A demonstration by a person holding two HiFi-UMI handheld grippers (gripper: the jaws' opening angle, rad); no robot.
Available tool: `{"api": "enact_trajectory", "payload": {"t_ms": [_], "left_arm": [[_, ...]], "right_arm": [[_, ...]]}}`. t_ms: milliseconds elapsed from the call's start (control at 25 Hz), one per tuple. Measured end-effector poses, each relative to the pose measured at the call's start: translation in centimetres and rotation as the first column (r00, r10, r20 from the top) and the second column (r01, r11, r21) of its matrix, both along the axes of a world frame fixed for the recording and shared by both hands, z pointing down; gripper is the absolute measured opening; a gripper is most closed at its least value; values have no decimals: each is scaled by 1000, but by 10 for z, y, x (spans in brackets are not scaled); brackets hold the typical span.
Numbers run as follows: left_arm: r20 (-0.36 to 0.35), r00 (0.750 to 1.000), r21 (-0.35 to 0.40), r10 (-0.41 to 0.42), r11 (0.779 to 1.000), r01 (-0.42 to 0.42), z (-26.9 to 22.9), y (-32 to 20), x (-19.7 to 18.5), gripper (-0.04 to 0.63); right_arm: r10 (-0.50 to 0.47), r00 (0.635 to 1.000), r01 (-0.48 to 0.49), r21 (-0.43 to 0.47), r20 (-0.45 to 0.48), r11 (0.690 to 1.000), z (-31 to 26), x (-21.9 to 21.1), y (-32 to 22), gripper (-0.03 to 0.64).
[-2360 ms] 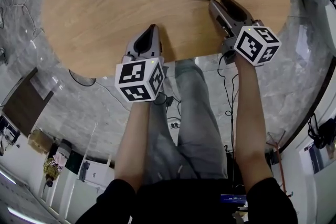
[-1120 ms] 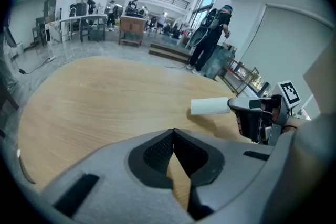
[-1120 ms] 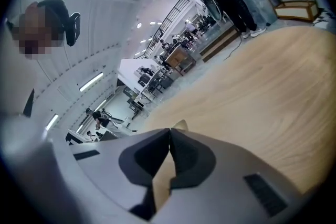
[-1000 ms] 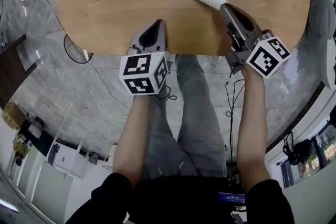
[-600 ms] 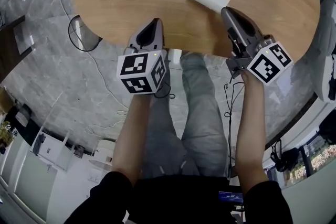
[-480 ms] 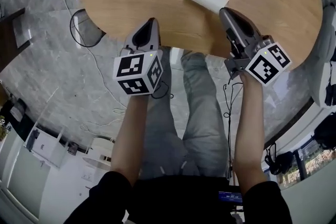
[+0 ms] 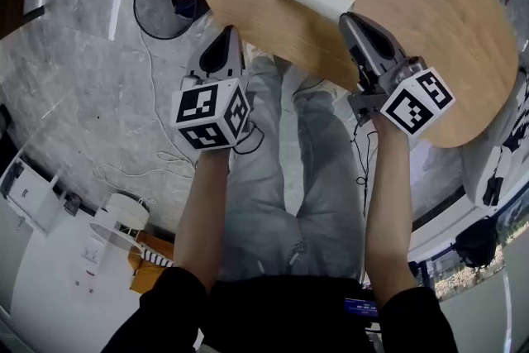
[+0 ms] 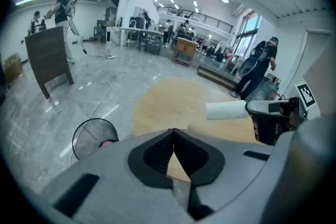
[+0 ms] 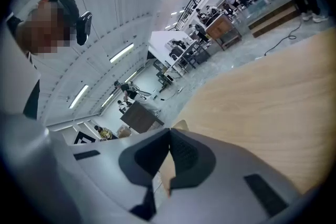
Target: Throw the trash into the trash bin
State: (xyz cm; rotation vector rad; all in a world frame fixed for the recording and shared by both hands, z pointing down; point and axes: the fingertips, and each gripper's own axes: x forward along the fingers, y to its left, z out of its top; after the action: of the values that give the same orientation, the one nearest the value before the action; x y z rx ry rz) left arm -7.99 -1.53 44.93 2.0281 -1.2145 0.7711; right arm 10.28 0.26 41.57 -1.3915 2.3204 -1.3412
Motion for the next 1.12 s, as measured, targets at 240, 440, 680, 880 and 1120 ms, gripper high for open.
{"api": "enact_trajectory", "payload": {"t_ms": [240,440,680,880,1120], "left_arm": [[-10,989,15,-151,988,151,-1,-18,-91,6],[-14,957,12,-289,957,289,5,-28,-163,6],[-13,913,-6,-408,913,408,12,-43,-230,6],[-9,869,-12,-495,869,495,22,-44,-277,6],[-2,832,-44,-554,831,554,37,-39,-314,6]], "right_arm": [[-145,989,145,5,5,989,1,-97,-40,12],[-285,958,285,3,9,958,6,-182,-74,12],[-426,905,426,-5,-14,905,15,-272,-116,12],[-532,845,530,-42,-59,847,46,-338,-132,12],[-573,812,572,-49,-107,819,84,-398,-153,38]]}}
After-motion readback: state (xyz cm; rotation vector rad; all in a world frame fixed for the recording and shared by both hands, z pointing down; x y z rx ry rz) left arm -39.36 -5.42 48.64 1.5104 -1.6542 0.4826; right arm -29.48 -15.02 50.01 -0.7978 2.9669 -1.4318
